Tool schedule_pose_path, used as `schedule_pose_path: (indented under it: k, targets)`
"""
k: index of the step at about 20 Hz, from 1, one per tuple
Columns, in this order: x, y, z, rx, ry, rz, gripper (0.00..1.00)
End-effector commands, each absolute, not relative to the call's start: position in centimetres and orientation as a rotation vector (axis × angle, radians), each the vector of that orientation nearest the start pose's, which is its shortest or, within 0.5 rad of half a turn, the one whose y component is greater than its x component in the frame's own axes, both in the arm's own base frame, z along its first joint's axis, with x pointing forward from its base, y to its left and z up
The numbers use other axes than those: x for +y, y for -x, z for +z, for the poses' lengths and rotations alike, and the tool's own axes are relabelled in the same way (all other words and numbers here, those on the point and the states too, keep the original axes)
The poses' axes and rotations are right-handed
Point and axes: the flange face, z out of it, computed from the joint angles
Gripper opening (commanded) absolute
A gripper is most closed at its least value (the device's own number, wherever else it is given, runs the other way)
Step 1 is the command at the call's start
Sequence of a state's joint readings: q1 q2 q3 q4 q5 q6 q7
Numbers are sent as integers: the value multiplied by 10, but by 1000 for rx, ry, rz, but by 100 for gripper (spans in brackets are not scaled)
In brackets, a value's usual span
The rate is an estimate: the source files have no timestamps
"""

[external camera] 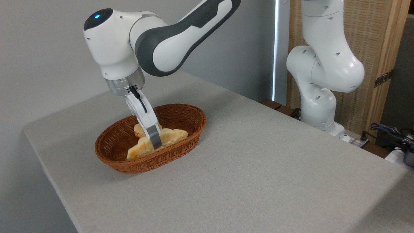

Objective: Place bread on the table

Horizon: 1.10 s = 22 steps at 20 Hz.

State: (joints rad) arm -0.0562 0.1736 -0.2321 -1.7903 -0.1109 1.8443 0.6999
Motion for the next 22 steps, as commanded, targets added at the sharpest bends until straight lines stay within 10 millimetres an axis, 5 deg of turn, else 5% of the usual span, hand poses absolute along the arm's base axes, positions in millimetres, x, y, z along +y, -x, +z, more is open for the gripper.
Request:
schedule_pose_path:
  k: [1, 9, 22]
  targets:
    - [-171, -572, 450, 1511, 2937, 118, 18]
    - [-155, -574, 468, 1453, 2972, 74, 19]
    - [-67, -570, 550, 1249, 3084, 14, 23]
